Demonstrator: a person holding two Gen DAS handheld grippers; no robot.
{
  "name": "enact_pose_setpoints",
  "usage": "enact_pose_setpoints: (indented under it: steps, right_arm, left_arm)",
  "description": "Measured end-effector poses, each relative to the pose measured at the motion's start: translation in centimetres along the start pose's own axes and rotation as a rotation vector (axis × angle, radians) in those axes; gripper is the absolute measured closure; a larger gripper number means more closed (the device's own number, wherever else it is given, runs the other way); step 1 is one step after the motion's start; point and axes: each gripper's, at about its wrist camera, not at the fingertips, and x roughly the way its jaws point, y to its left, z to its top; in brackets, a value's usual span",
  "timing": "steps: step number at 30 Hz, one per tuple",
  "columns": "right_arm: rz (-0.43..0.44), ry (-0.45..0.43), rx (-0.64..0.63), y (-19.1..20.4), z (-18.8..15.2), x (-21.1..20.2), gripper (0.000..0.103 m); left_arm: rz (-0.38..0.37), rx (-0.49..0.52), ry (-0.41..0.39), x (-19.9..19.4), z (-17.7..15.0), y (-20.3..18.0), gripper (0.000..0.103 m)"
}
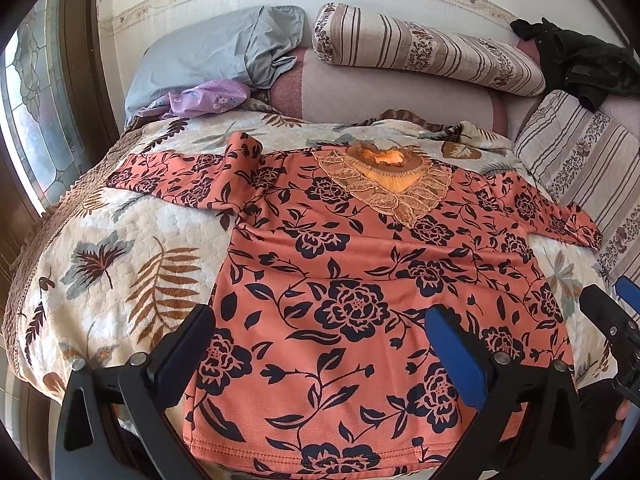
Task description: Fold small clothes
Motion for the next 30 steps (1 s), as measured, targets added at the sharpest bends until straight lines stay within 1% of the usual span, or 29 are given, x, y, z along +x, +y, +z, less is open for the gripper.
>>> enact_pose_setpoints:
  steps: [21,30]
  right_arm:
    - [0.003,-0.011,-0.012,0.62,0.31,0.13,0.000]
    - [0.006,0.001,-0.012,0.72,0.20,0.40,0.000]
  left_arm:
    - [-0.010,-0.007,0.002,0.33,-0.32,0.23,0.000]
    - [-0.011,-0.009,0.003,0.45,-0.42,0.43,0.000]
